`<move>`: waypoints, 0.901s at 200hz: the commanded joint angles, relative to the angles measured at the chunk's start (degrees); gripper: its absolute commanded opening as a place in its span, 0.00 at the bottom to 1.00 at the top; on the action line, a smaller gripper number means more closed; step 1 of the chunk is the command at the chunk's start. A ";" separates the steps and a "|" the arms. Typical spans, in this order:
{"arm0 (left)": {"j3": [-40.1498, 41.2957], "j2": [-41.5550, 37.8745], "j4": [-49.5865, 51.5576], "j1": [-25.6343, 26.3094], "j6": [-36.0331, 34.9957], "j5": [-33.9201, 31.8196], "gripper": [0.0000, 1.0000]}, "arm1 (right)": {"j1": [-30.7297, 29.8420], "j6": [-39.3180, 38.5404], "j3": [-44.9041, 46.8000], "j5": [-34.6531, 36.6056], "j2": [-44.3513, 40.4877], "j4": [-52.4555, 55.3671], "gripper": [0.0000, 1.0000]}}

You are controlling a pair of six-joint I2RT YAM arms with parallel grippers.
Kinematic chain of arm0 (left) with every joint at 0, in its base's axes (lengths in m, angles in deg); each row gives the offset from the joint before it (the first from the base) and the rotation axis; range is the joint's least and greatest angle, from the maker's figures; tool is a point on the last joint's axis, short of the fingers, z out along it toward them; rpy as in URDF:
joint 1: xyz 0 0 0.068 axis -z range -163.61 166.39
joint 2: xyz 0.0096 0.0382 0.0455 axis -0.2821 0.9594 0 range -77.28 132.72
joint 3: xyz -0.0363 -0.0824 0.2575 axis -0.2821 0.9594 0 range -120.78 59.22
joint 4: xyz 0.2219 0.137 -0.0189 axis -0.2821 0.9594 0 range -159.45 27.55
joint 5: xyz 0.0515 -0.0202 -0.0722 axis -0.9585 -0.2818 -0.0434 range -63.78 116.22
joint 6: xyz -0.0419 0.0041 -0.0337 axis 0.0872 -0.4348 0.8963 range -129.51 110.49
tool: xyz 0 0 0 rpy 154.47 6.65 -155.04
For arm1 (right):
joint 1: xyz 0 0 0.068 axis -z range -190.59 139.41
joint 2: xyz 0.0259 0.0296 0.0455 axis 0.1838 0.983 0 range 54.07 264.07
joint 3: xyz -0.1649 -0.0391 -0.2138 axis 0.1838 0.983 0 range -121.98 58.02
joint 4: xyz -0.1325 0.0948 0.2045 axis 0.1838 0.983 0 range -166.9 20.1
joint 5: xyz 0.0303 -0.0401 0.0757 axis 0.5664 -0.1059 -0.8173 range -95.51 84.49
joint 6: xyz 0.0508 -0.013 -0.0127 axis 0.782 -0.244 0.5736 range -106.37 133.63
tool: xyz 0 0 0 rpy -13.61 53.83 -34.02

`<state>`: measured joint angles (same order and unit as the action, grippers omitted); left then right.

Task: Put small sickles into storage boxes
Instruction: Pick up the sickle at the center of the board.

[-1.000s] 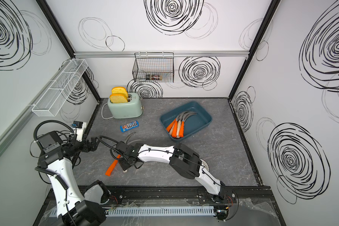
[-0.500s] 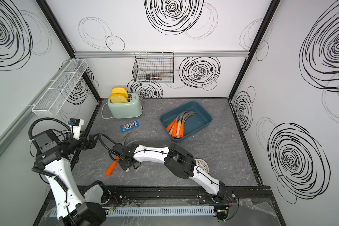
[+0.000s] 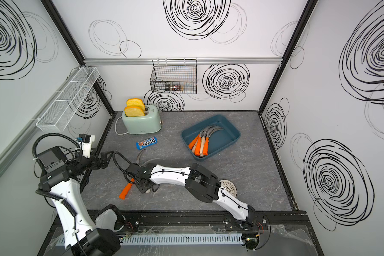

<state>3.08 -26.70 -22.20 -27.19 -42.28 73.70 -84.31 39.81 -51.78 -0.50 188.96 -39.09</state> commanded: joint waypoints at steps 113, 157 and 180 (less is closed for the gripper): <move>-1.54 -0.79 7.45 1.54 -5.66 4.02 0.96 | 0.08 -1.39 1.97 0.68 1.25 3.26 0.29; -1.74 -0.70 7.07 2.16 -4.93 3.84 0.96 | -0.02 -2.00 2.28 2.78 1.43 4.34 0.34; -2.03 -0.67 6.84 2.33 -4.54 3.71 0.96 | -0.02 -2.26 2.22 2.89 1.43 4.50 0.34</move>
<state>2.30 -26.87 -15.78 -25.61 -46.37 74.86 -84.13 38.67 -51.50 1.01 188.96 -38.15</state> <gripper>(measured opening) 0.962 0.337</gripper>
